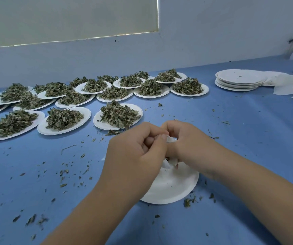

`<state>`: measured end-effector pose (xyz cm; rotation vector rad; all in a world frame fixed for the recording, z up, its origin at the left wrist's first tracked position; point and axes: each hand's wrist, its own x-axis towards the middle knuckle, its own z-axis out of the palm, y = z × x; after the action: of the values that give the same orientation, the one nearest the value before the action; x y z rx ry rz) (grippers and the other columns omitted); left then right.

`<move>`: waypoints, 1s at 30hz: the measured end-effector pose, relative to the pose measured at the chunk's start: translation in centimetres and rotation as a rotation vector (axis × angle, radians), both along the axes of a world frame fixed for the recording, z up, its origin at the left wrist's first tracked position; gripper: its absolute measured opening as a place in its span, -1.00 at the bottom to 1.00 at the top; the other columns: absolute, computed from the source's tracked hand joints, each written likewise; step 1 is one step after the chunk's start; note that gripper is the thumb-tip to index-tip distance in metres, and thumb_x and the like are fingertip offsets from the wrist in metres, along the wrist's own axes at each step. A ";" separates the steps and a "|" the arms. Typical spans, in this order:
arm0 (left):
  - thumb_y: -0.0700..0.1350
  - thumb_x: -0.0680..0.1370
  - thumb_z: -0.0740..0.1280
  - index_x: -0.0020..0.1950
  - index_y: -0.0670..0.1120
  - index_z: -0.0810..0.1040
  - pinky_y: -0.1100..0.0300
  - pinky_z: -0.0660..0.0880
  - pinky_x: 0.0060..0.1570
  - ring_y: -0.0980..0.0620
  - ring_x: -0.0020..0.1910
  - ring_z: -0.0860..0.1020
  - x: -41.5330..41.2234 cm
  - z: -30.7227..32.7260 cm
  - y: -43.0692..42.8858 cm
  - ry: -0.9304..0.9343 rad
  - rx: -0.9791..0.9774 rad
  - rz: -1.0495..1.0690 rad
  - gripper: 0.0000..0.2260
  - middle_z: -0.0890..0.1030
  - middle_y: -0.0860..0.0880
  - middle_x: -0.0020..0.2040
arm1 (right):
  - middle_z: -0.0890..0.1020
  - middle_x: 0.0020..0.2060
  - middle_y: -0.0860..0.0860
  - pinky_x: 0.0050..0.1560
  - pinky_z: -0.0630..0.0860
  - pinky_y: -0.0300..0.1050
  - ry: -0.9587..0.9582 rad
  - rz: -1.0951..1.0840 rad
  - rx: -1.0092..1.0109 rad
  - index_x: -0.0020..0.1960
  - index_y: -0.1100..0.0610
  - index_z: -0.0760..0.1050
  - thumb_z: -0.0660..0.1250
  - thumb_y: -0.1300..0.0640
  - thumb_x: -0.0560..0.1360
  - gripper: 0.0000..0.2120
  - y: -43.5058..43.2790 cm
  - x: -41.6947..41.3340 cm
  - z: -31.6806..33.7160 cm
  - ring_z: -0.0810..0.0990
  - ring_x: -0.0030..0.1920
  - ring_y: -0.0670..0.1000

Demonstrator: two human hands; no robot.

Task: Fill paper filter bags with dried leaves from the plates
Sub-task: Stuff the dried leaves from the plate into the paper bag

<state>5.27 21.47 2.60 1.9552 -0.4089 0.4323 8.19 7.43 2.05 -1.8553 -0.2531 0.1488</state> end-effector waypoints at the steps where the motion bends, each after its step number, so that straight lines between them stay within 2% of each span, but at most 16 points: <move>1: -0.24 0.48 0.37 -0.25 0.08 0.64 0.51 0.27 -0.46 0.25 -0.50 0.43 0.0 0.0 0.0 -0.013 0.016 0.000 -0.77 0.46 0.18 -0.54 | 0.55 -0.44 -0.09 -0.46 0.44 -0.27 0.002 -0.002 -0.004 -0.19 0.11 0.47 0.42 0.26 0.40 -0.87 0.1 0.0 0.0 0.50 -0.48 -0.10; 4: -0.26 0.49 0.35 -0.24 0.07 0.63 0.53 0.26 -0.49 0.26 -0.52 0.43 0.0 0.0 0.1 -0.016 0.020 0.012 -0.76 0.44 0.20 -0.57 | 0.58 -0.39 -0.05 -0.40 0.48 -0.25 0.027 0.023 0.034 -0.12 0.14 0.51 0.40 0.22 0.44 -0.93 0.1 0.1 0.1 0.53 -0.43 -0.07; 6: -0.23 0.50 0.35 -0.25 0.08 0.63 0.52 0.25 -0.51 0.25 -0.53 0.43 0.1 0.1 0.5 -0.011 0.002 0.032 -0.77 0.45 0.20 -0.56 | 0.60 -0.25 0.04 -0.30 0.53 -0.19 0.084 0.084 0.144 -0.03 0.15 0.55 0.43 0.15 0.45 -0.87 -0.2 0.1 0.3 0.55 -0.33 -0.02; 8: -0.20 0.50 0.35 -0.25 0.09 0.62 0.51 0.26 -0.52 0.25 -0.52 0.44 0.3 0.2 0.8 -0.002 -0.040 0.044 -0.79 0.50 0.19 -0.53 | 0.62 -0.13 0.04 -0.20 0.54 -0.17 0.130 0.154 0.234 0.03 0.08 0.59 0.43 0.16 0.37 -0.76 -0.6 -0.2 0.5 0.59 -0.23 -0.01; 11: -0.17 0.50 0.36 -0.26 0.09 0.63 0.48 0.28 -0.51 0.23 -0.51 0.43 0.5 0.1 1.0 0.008 -0.072 0.055 -0.80 0.51 0.15 -0.49 | 0.63 0.02 -0.02 -0.11 0.53 -0.19 0.067 0.174 0.147 0.08 -0.06 0.59 0.39 0.25 0.28 -0.59 -0.8 -0.6 0.6 0.64 -0.08 0.06; 13: -0.18 0.49 0.36 -0.27 0.08 0.64 0.47 0.28 -0.51 0.22 -0.52 0.42 0.4 0.1 0.9 0.017 -0.085 0.038 -0.80 0.52 0.13 -0.48 | 0.61 0.05 0.00 -0.11 0.55 -0.21 0.005 0.132 0.069 0.08 -0.08 0.57 0.40 0.31 0.31 -0.57 -0.5 -0.9 0.5 0.64 -0.07 0.15; 16: -0.17 0.46 0.35 -0.26 0.06 0.66 0.41 0.34 -0.51 0.20 -0.52 0.44 0.1 0.0 0.5 0.036 -0.083 -0.024 -0.83 0.58 0.09 -0.47 | 0.63 -0.08 -0.06 -0.21 0.53 -0.29 -0.070 0.082 0.010 0.00 -0.09 0.58 0.38 0.34 0.38 -0.64 0.1 -1.3 0.4 0.61 -0.26 -0.02; 20: -0.25 0.48 0.36 -0.24 0.03 0.68 0.48 0.25 -0.52 0.22 -0.55 0.41 -0.1 -0.1 0.2 0.014 -0.041 -0.031 -0.79 0.43 0.16 -0.57 | 0.55 -0.42 -0.20 -0.43 0.41 -0.38 -0.134 -0.029 -0.028 -0.15 -0.03 0.58 0.35 0.37 0.40 -0.71 0.7 -1.1 0.1 0.48 -0.45 -0.18; 22: -0.28 0.48 0.38 -0.22 -0.01 0.68 0.51 0.24 -0.51 0.24 -0.56 0.41 -0.1 -0.2 0.0 -0.008 -0.025 -0.037 -0.80 0.39 0.16 -0.58 | 0.57 -0.42 -0.18 -0.44 0.41 -0.36 -0.169 -0.088 -0.042 -0.20 -0.03 0.56 0.34 0.31 0.36 -0.77 0.9 -1.0 0.1 0.50 -0.45 -0.18; 24: -0.24 0.48 0.38 -0.20 -0.02 0.67 0.52 0.23 -0.50 0.24 -0.55 0.39 -0.3 -0.2 -0.2 -0.049 0.007 -0.049 -0.85 0.41 0.13 -0.55 | 0.59 -0.35 -0.14 -0.43 0.46 -0.29 -0.204 -0.138 -0.072 -0.23 -0.03 0.55 0.33 0.25 0.32 -0.83 1.1 -0.8 -0.1 0.52 -0.41 -0.16; 26: -0.20 0.47 0.35 -0.19 0.01 0.66 0.51 0.24 -0.49 0.23 -0.53 0.38 -0.3 -0.3 -0.2 -0.074 0.030 -0.051 -0.86 0.46 0.06 -0.50 | 0.56 -0.36 -0.14 -0.45 0.42 -0.29 -0.227 -0.163 -0.102 -0.26 -0.04 0.52 0.31 0.23 0.32 -0.84 1.2 -0.8 -0.2 0.48 -0.44 -0.18; 28: -0.24 0.49 0.36 -0.19 0.04 0.66 0.52 0.25 -0.48 0.24 -0.53 0.40 -0.3 -0.2 -0.1 -0.068 0.017 -0.042 -0.81 0.48 0.10 -0.52 | 0.54 -0.38 -0.14 -0.48 0.39 -0.30 -0.211 -0.152 -0.083 -0.24 -0.04 0.52 0.32 0.26 0.35 -0.81 1.0 -0.9 -0.1 0.47 -0.49 -0.16; 30: -0.26 0.49 0.35 -0.19 0.05 0.66 0.54 0.27 -0.48 0.28 -0.53 0.46 -0.3 0.0 0.1 -0.032 -0.013 -0.031 -0.78 0.53 0.18 -0.53 | 0.58 -0.31 -0.12 -0.43 0.42 -0.34 -0.158 -0.111 -0.004 -0.17 -0.02 0.57 0.37 0.24 0.41 -0.85 0.6 -1.0 0.1 0.53 -0.46 -0.13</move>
<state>4.98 21.52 2.57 1.9289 -0.4550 0.4456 7.20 8.04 2.15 -1.8821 -0.2581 -0.0749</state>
